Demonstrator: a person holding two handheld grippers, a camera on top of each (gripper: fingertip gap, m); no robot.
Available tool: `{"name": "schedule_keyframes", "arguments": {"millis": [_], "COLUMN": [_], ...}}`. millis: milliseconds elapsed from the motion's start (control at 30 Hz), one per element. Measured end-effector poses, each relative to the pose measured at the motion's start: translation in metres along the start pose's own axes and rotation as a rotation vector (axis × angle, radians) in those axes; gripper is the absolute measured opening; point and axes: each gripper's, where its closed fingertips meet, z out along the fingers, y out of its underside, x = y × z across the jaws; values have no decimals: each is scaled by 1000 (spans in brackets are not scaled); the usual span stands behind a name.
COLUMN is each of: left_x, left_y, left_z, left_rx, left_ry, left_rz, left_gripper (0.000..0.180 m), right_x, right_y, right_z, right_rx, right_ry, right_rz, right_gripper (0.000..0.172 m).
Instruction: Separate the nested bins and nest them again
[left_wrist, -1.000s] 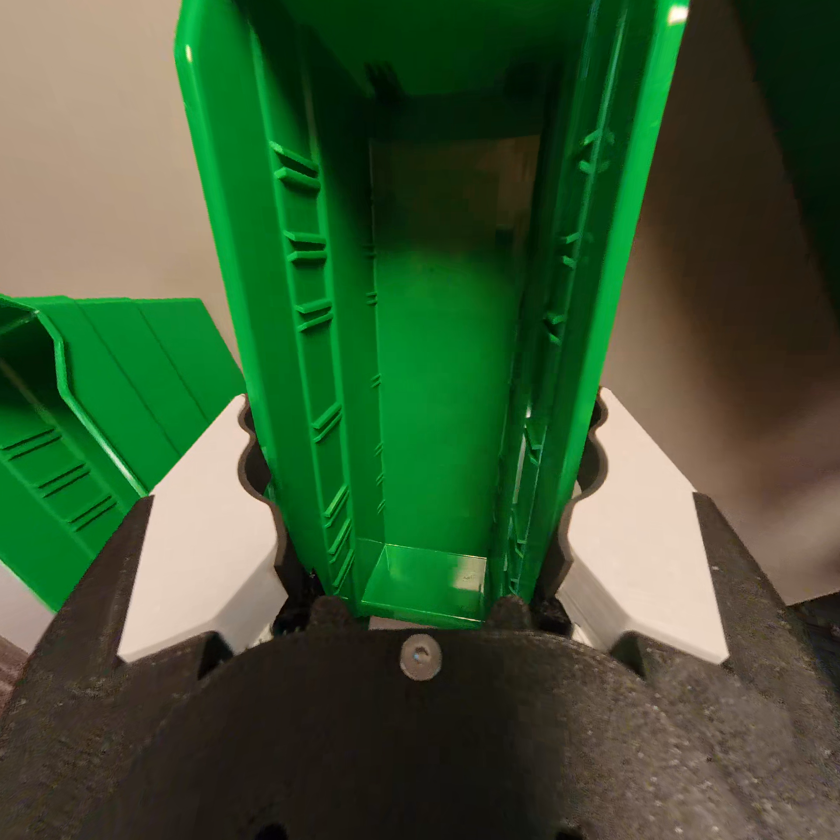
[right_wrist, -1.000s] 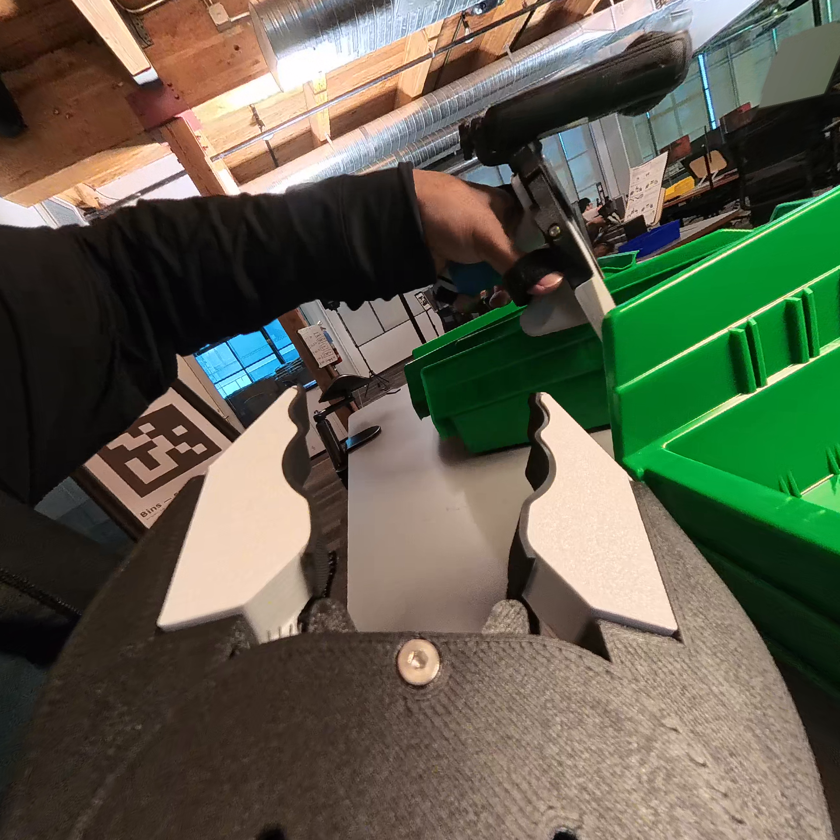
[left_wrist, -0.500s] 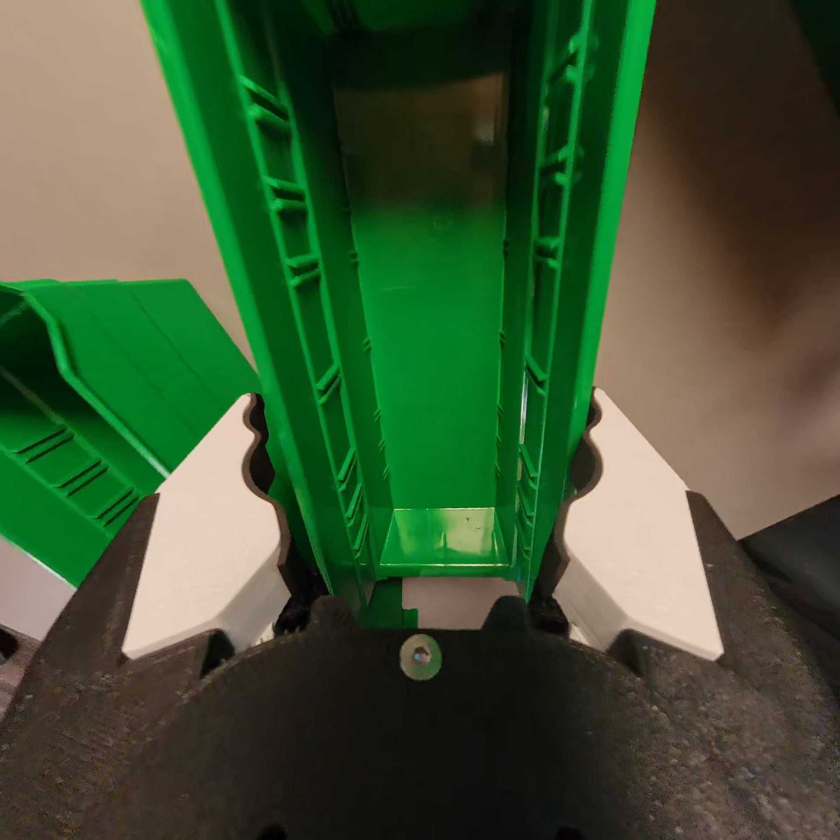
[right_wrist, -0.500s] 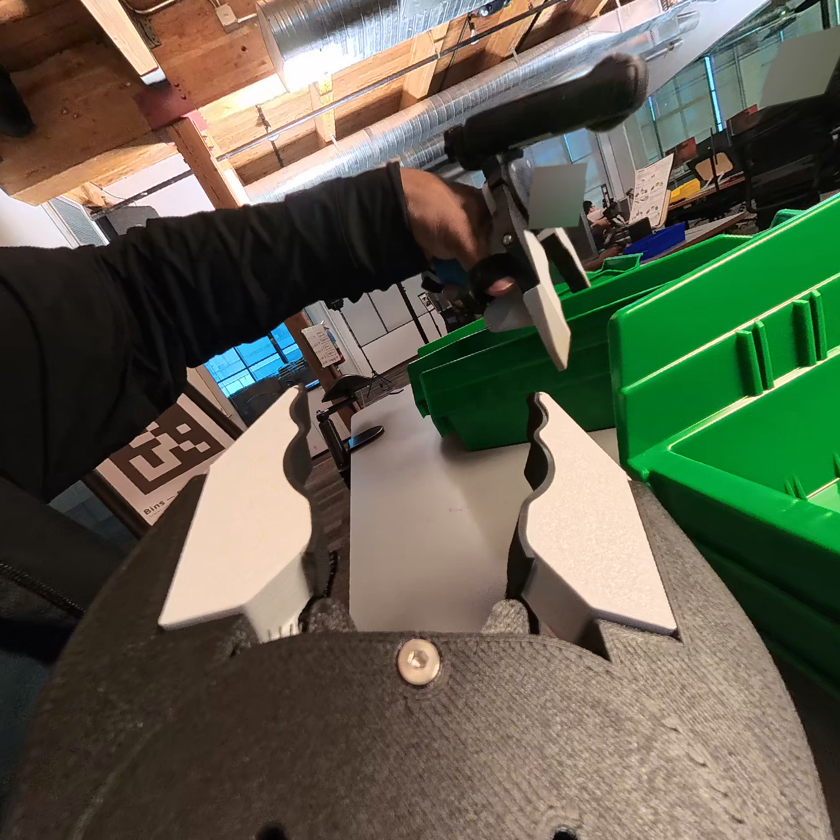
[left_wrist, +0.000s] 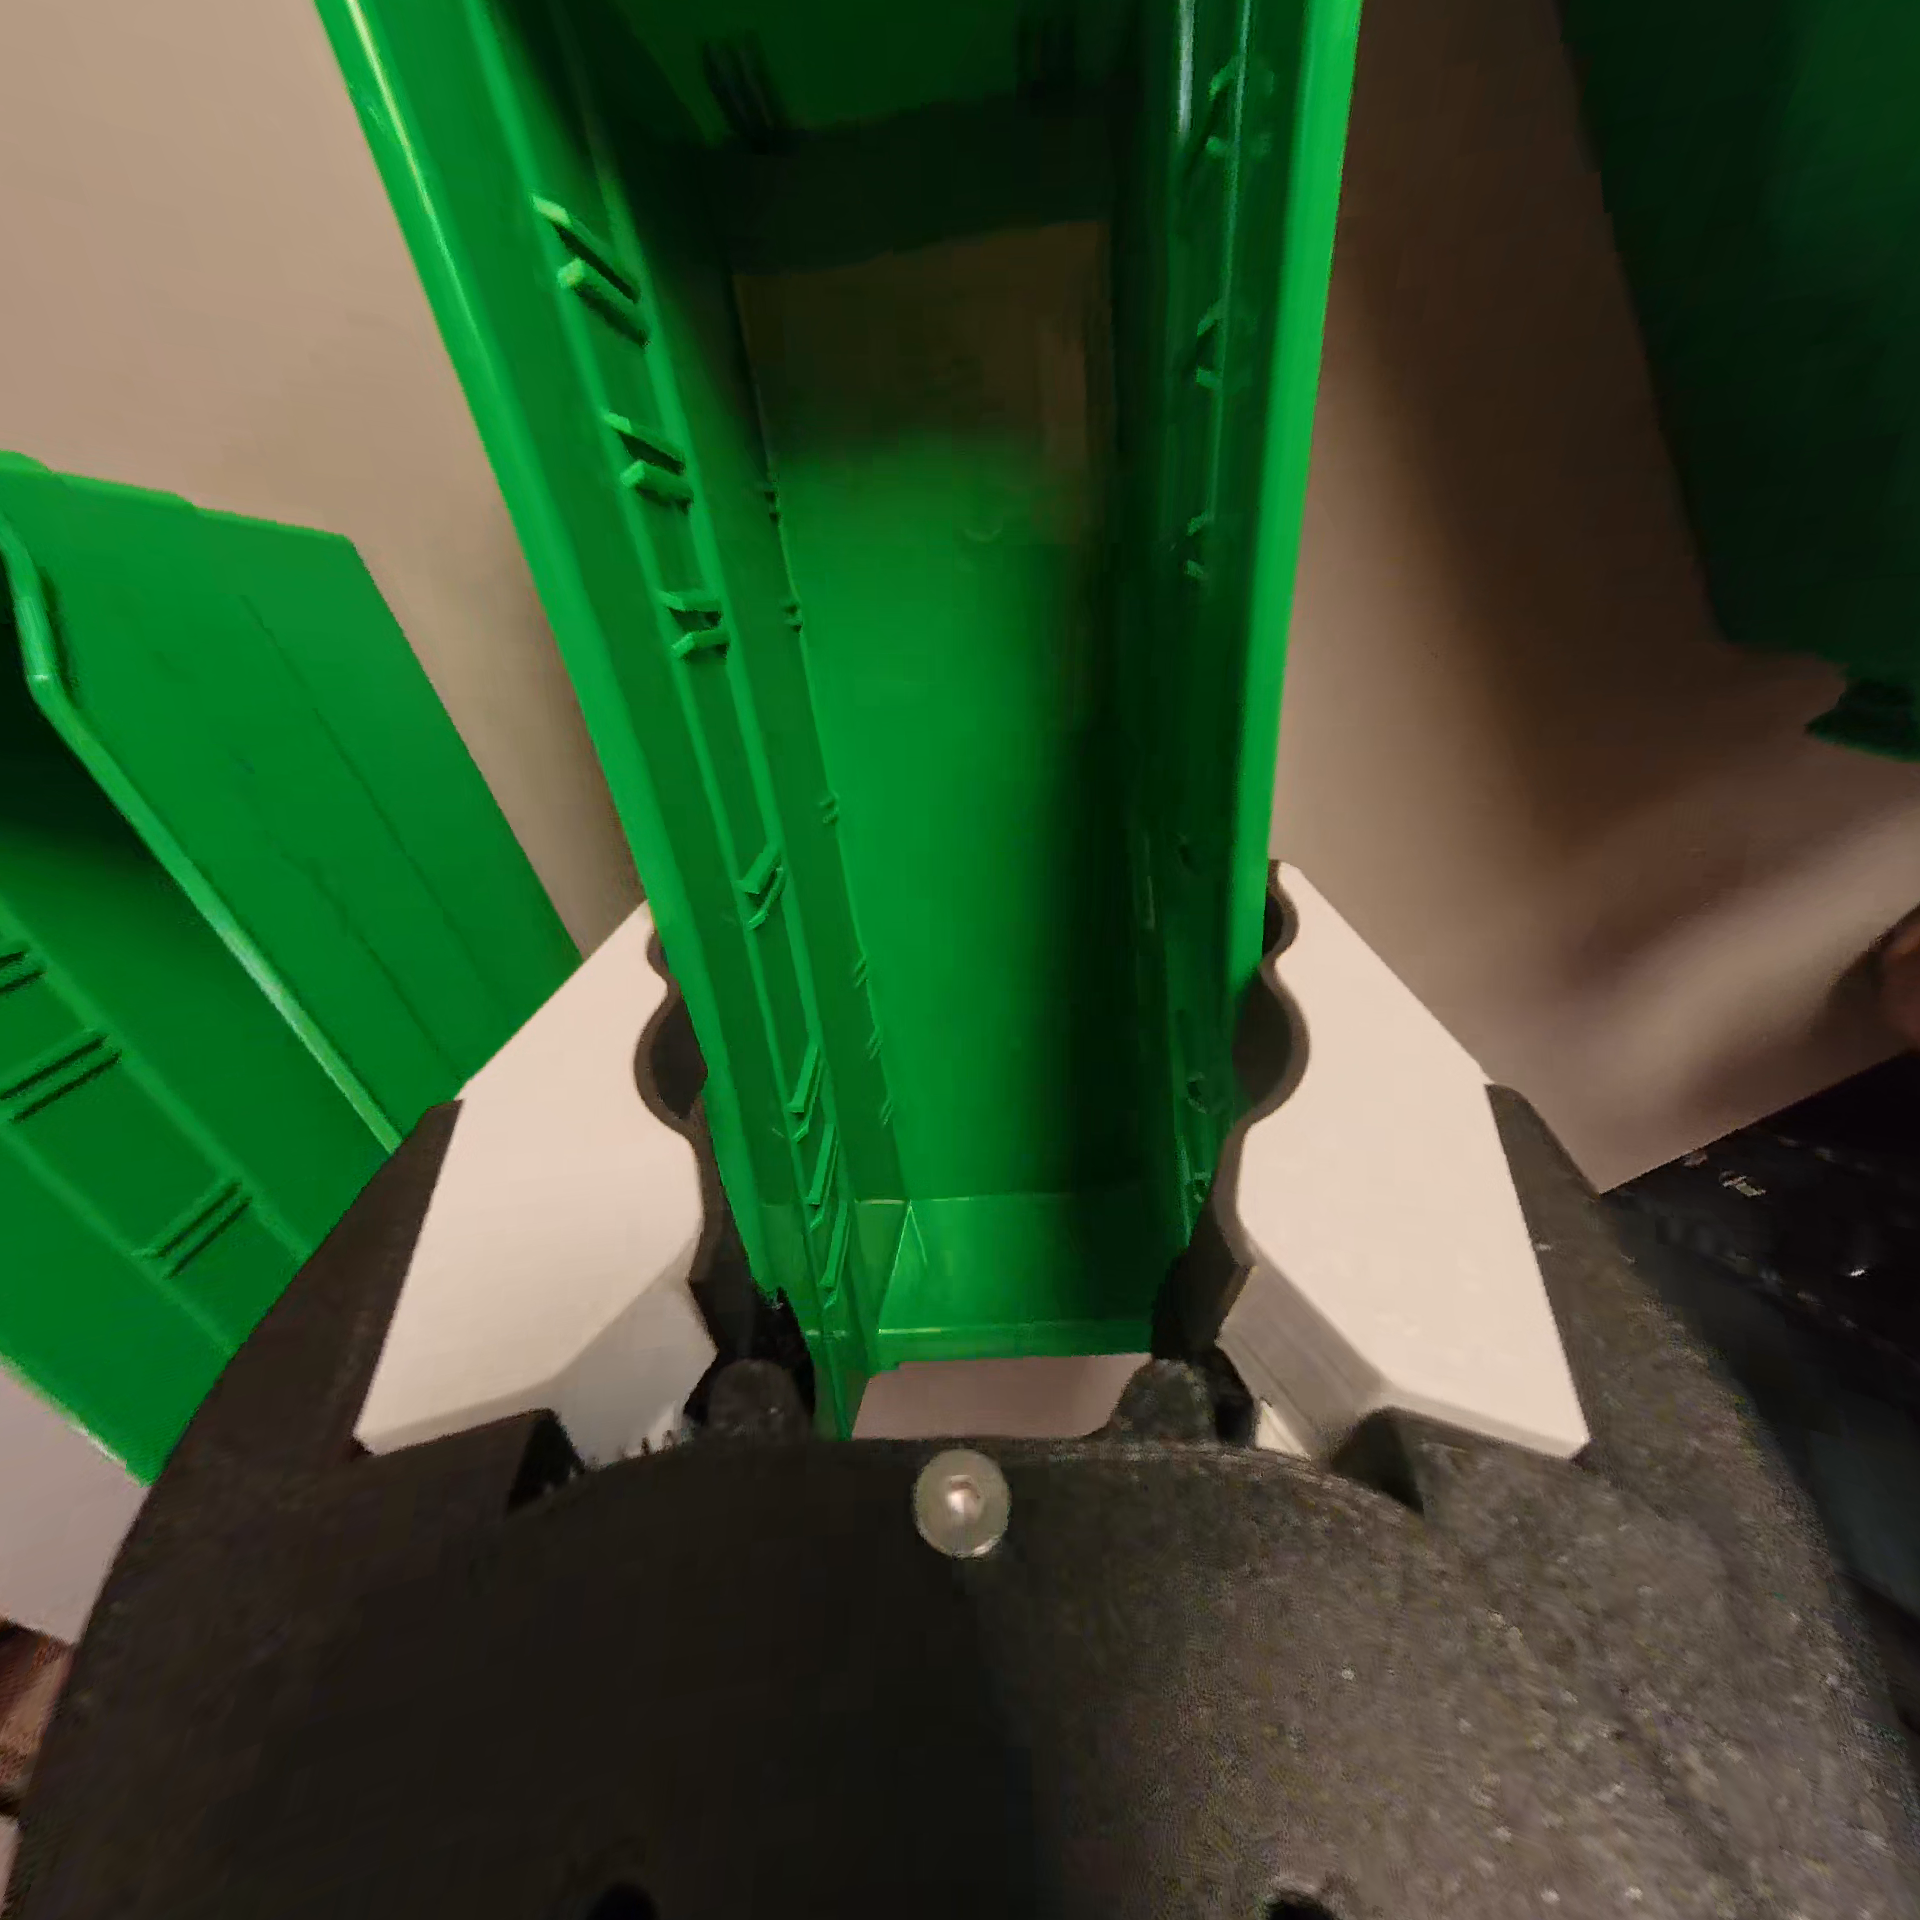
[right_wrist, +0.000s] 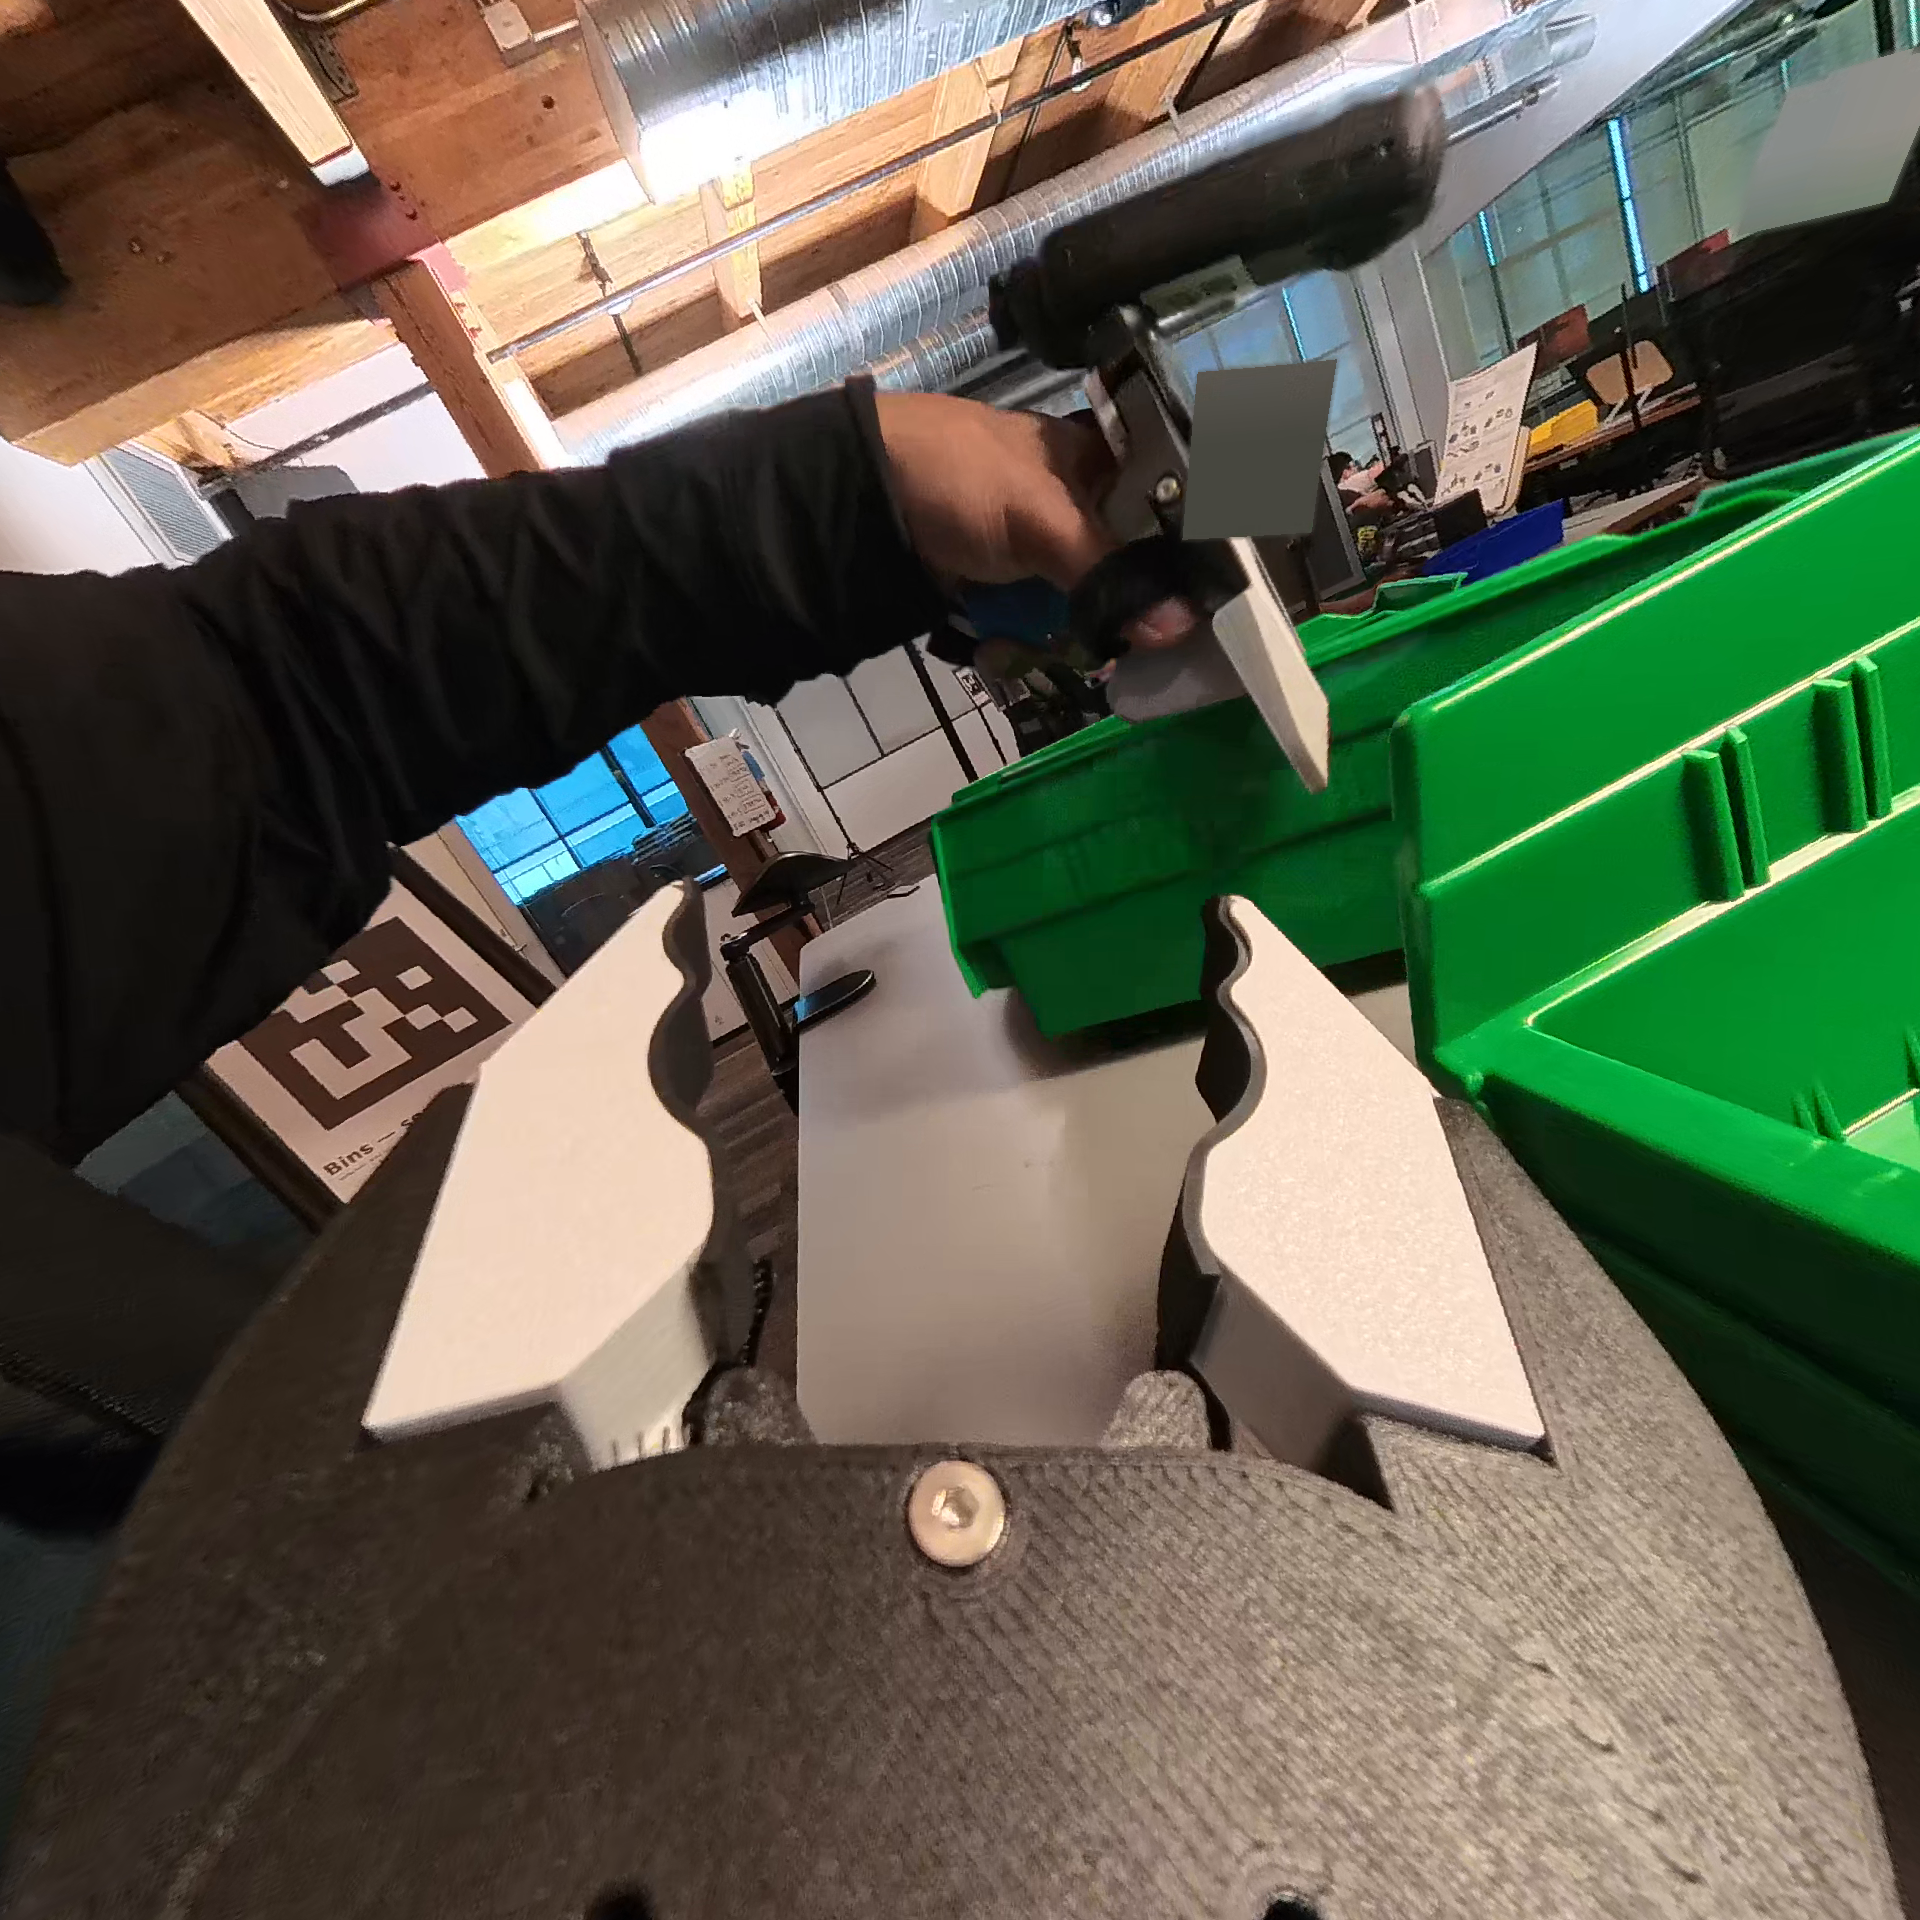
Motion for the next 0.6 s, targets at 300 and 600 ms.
{"name": "schedule_keyframes", "arguments": {"millis": [300,600], "left_x": [37,110], "left_y": [-45,-102], "left_z": [-78,-163], "left_rx": [208,404], "left_ry": [65,172], "left_rz": [-118,-138], "left_gripper": [102,101], "right_x": [0,-3], "right_y": [1,-2], "right_z": [1,-1], "right_rx": [-6,14], "right_ry": [5,6], "right_rz": [-2,-37], "right_gripper": [96,96]}}
